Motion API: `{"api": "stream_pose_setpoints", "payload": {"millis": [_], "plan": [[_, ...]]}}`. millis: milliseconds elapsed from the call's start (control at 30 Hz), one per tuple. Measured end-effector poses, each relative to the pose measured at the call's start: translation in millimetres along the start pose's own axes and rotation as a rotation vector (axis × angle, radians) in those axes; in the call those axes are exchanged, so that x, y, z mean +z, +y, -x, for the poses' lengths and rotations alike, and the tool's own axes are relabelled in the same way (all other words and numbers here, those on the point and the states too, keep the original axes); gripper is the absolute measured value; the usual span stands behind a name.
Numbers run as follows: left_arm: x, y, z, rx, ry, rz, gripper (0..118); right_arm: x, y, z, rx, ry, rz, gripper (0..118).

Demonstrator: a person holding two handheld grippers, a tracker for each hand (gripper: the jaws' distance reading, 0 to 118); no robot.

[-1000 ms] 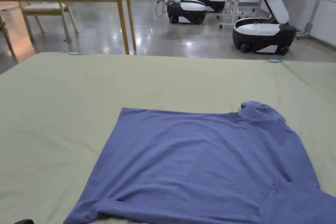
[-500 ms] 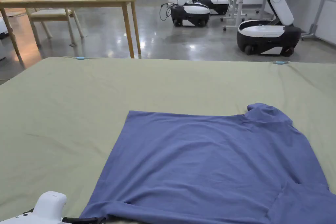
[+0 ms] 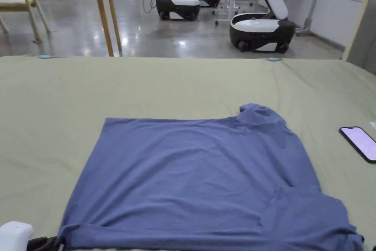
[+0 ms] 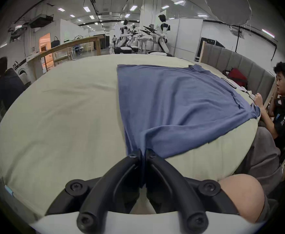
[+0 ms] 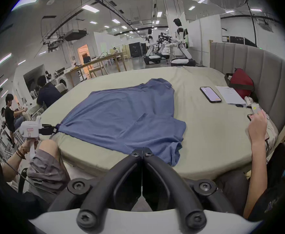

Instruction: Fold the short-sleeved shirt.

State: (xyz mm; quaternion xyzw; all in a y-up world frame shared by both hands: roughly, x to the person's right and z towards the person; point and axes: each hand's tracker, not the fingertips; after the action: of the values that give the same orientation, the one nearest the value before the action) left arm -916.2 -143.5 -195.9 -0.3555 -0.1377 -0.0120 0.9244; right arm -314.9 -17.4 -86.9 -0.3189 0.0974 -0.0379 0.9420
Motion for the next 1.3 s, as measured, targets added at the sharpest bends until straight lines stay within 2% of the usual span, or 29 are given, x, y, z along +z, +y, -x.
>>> {"api": "stream_pose_setpoints", "payload": {"millis": [33,67,133,167,200,300,333,367,400,433,467,500,533,600,633,700,800,833,867,967,1100,1300], "plan": [[-0.2,0.3,-0.7,-0.012,0.002,0.005,2,-9.8,1.4,-4.0,0.007,-0.005,-0.002,7],[-0.7,0.7,-2.0,-0.028,0.008,0.007,2,-23.2,1.1,-12.6,0.019,-0.001,0.004,32],[2.6,4.5,-12.8,-0.042,0.014,0.011,2,-53.8,-0.6,-22.4,0.055,-0.016,0.059,118],[2.8,4.1,-14.5,-0.049,0.019,0.01,2,-70.4,-2.2,-26.4,0.056,-0.051,0.114,116],[3.0,3.8,-14.8,-0.051,0.018,0.011,3,-79.3,-8.2,-42.6,0.054,-0.038,0.102,115],[5.9,5.5,-15.1,-0.025,0.0,0.008,2,-101.8,-13.5,-62.0,-0.007,-0.091,0.204,113],[6.3,5.4,-14.6,-0.014,-0.006,0.008,2,-114.2,-27.5,-75.5,-0.027,-0.066,0.222,106],[6.6,5.4,-14.5,-0.008,-0.008,0.007,2,-120.2,-33.7,-83.0,-0.05,-0.04,0.238,95],[6.9,6.3,-13.0,-0.006,-0.009,0.008,2,-123.7,-37.9,-86.9,-0.068,-0.017,0.254,77],[7.0,6.7,-13.9,-0.007,-0.009,0.009,2,-127.3,-43.2,-89.8,-0.078,0.002,0.271,54],[7.3,7.3,-16.4,-0.014,-0.005,0.012,2,-121.6,-28.7,-72.4,-0.068,-0.013,0.274,46],[7.5,8.1,-17.7,-0.022,-0.002,0.014,2,-120.9,-30.6,-68.0,-0.019,-0.073,0.266,30],[7.8,9.3,-17.7,-0.025,0.0,0.016,2,-119.3,-31.7,-67.2,-0.003,-0.073,0.252,5],[8.2,9.9,-17.6,-0.023,0.0,0.019,2,-117.2,-29.9,-70.1,-0.102,0.007,0.238,5],[8.5,9.8,-17.4,-0.021,-0.002,0.018,2,-117.3,-30.3,-70.0,-0.113,0.005,0.244,5],[10.7,11.8,-16.0,-0.021,-0.004,0.016,2,-112.8,-28.8,-68.1,-0.059,-0.019,0.226,5],[21.6,23.2,-13.7,-0.017,-0.002,-0.023,2,-97.1,-11.6,-65.9,-0.094,0.004,0.162,5],[27.5,32.8,-9.7,0.05,-0.061,-0.059,2,-90.9,-1.2,-64.2,-0.093,0.018,0.125,5],[33.4,45.3,-3.8,0.109,-0.127,-0.09,2,-85.8,14.4,-65.0,-0.084,0.027,0.086,5],[36.9,90.5,3.6,0.09,-0.122,-0.17,2,-89.6,63.0,-59.6,-0.044,0.037,-0.005,5],[8.8,148.9,16.7,0.086,-0.105,-0.206,2,-129.2,127.7,-61.2,0.01,0.014,-0.072,6],[-89.1,188.7,34.8,0.071,-0.017,-0.063,3,-244.9,176.2,-76.4,-0.006,-0.048,0.041,6]]}}
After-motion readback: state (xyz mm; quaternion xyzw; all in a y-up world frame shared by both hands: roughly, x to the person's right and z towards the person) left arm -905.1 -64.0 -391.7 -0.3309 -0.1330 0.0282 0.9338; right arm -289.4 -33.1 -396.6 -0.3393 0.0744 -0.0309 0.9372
